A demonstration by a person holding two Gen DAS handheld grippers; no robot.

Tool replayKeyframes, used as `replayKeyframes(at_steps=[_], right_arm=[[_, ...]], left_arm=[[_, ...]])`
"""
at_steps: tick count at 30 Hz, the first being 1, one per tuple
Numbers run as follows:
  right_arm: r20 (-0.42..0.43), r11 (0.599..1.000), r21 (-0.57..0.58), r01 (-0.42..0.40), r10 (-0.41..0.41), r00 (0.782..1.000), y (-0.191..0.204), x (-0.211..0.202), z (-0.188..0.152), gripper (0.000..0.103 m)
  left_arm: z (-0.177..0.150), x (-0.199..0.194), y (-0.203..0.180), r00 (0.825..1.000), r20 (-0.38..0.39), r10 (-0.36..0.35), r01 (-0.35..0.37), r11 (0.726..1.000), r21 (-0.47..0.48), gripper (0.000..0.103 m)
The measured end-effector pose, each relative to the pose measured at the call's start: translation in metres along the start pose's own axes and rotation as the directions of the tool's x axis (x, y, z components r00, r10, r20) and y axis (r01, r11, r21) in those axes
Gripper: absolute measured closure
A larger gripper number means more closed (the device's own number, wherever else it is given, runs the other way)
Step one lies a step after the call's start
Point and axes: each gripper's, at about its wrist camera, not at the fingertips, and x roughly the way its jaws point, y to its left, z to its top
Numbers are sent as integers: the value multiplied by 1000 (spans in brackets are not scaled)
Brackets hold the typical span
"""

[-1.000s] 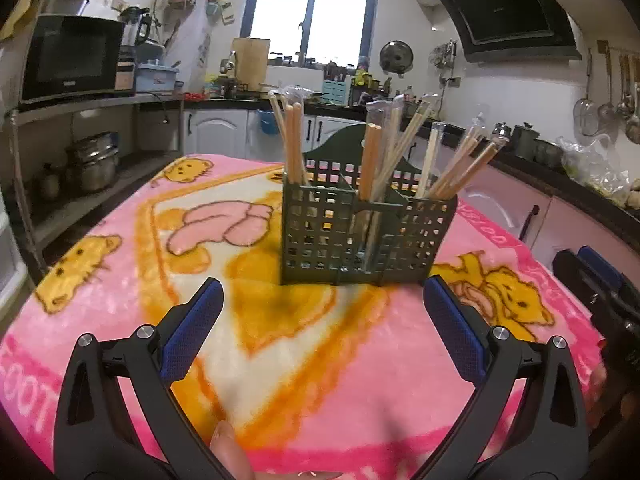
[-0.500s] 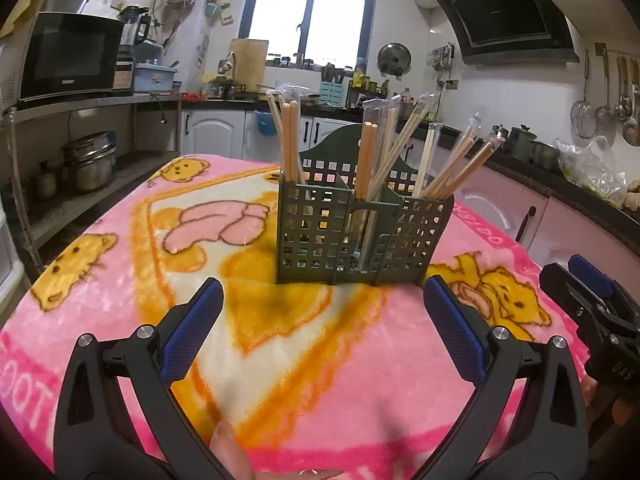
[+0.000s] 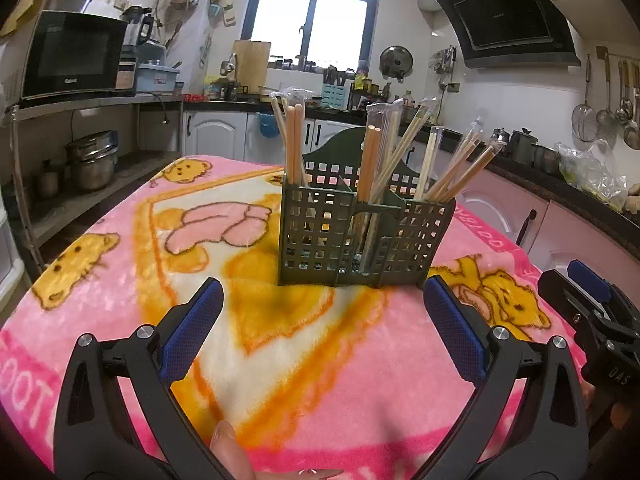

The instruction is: Organize utensils

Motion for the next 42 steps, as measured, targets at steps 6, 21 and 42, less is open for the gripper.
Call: replayKeyframes(at_steps=[6, 21, 42], right_arm=[[0, 1000, 0, -1, 1, 1000, 0, 0, 0, 7], [2, 1000, 2, 4, -4, 1000, -1, -1, -1, 7], [-1, 1000, 2, 4, -4, 1000, -2, -1, -1, 7]], left_arm=[[0, 0, 1, 1000, 2, -1, 1, 1000, 3, 11], [1, -2, 0, 1000, 4, -1, 1, 1000, 1, 11], [3, -3, 1, 1000, 4, 1, -1, 1000, -4, 11]])
